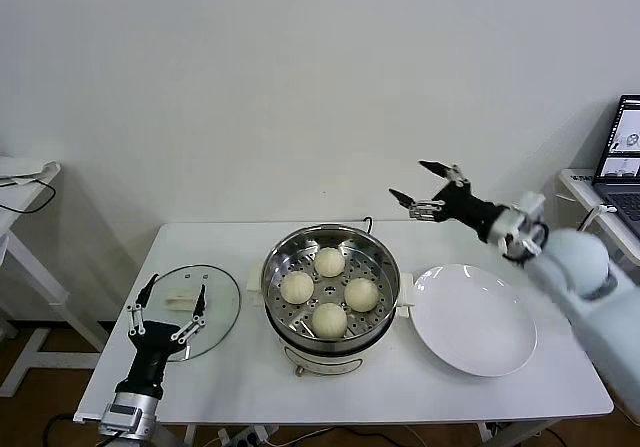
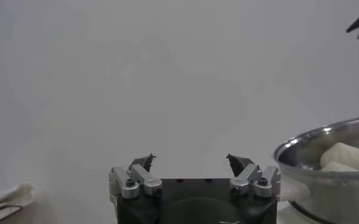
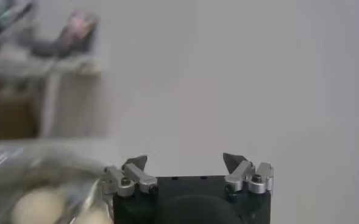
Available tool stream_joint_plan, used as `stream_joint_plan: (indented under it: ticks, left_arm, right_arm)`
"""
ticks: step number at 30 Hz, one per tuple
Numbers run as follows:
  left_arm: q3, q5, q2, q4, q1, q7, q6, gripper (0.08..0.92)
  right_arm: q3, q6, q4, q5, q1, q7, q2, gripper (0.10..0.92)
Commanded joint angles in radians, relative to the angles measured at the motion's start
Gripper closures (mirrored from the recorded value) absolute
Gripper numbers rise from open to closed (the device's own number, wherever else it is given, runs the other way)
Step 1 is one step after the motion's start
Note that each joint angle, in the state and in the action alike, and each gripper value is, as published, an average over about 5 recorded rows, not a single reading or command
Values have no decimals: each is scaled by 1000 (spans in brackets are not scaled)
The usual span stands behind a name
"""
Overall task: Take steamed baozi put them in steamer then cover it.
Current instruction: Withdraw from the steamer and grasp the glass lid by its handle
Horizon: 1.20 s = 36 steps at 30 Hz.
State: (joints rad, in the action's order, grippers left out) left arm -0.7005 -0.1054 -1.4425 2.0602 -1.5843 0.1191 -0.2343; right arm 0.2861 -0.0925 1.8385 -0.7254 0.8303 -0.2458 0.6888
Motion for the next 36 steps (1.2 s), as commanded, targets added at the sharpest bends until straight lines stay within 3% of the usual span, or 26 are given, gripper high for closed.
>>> stream_joint_plan:
  ticks: [1, 8, 17, 24, 31, 36]
  left_arm:
    - [22, -7, 14, -18, 22, -24, -20, 177]
    - [16, -113, 32, -29, 10, -66, -15, 177]
    - [2, -764, 74, -132, -47, -237, -130, 177]
    - [-37, -1159, 107, -271, -15, -378, -131, 177]
    - [-51, -1304, 131, -439, 86, -426, -85, 177]
    - [-45, -1298, 149, -481, 131, -425, -55, 177]
  right_arm:
    - [464, 214, 206, 183, 637, 278, 381, 203]
    - [454, 304, 220, 270, 703, 336, 504, 203]
    - [445, 338, 211, 267, 708, 347, 583, 203]
    - [441, 325, 197, 256, 687, 345, 582, 203]
    - [423, 309, 184, 266, 672, 344, 586, 203]
    - [408, 298, 185, 286, 664, 344, 597, 203]
